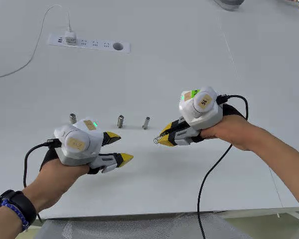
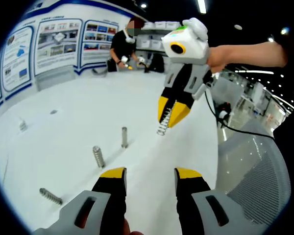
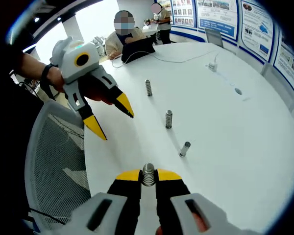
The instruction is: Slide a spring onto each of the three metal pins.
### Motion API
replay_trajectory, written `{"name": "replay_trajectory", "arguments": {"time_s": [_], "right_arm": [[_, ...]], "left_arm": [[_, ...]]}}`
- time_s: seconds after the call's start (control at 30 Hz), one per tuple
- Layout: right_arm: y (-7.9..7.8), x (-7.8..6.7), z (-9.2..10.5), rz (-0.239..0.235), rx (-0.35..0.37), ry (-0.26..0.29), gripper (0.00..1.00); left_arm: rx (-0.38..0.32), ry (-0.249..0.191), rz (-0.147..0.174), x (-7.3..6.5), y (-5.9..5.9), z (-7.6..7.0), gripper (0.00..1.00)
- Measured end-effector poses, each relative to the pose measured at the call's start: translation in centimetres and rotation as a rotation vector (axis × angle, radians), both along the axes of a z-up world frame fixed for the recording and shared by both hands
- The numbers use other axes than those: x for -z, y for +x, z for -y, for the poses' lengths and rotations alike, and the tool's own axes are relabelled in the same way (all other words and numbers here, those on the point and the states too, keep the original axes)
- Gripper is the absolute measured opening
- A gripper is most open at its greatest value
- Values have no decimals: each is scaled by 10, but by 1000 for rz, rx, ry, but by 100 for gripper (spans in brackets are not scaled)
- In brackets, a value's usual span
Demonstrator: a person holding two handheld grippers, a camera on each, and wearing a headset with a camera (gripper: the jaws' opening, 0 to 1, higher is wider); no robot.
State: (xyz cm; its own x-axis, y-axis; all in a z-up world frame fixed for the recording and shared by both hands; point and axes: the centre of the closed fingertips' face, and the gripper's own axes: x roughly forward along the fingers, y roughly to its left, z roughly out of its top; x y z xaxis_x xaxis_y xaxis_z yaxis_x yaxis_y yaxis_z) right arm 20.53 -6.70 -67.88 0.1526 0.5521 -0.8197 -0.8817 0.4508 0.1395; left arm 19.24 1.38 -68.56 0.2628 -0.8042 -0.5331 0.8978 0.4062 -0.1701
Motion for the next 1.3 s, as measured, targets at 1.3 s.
{"name": "replay_trajectory", "arguments": {"time_s": [1.3], "right_arm": [[56, 12, 13, 9, -2, -91, 12]], "left_arm": [[-191, 10, -57, 7, 18, -33, 68]]}}
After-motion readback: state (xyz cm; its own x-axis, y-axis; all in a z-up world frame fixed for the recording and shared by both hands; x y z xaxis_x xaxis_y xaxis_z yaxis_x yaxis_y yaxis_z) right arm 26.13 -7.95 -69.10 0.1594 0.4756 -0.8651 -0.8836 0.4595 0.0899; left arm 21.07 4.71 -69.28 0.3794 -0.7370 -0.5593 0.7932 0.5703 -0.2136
